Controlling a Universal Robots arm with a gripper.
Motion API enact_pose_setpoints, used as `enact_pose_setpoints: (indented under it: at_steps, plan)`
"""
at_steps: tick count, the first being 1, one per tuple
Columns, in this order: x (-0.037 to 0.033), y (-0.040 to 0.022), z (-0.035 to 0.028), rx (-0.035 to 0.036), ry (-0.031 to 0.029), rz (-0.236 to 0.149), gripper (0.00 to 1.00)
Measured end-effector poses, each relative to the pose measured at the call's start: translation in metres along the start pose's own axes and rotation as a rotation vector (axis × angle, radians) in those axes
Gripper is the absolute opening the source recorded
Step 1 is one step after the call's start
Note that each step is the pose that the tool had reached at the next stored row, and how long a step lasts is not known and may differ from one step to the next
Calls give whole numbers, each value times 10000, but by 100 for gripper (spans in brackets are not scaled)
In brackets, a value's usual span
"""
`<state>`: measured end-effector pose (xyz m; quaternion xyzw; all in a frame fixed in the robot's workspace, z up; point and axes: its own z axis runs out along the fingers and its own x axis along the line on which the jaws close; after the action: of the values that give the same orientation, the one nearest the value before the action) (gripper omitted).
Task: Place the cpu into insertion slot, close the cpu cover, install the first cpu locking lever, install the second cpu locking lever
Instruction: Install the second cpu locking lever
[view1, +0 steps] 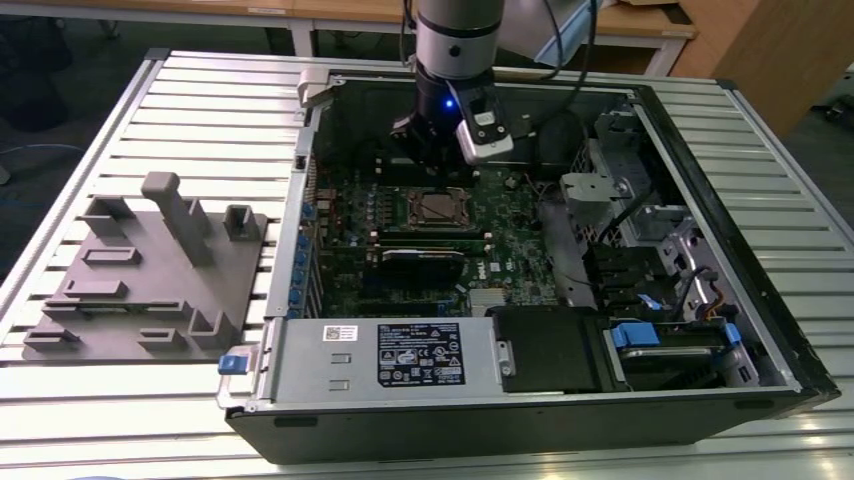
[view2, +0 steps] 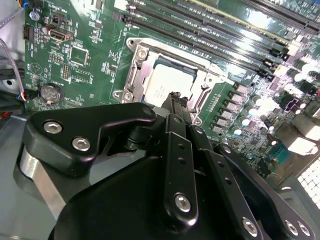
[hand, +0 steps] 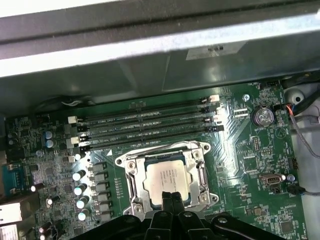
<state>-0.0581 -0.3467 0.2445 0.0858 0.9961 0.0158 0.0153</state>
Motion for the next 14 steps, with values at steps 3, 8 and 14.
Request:
enact_pose_setpoints:
  at_steps: [3,8,14]
  plan:
    - [-5,-32,-1,-1,0,0,11]
    - [-7,-41,-1,-1,-1,1,11]
    - [-10,-57,-1,-1,0,1,11]
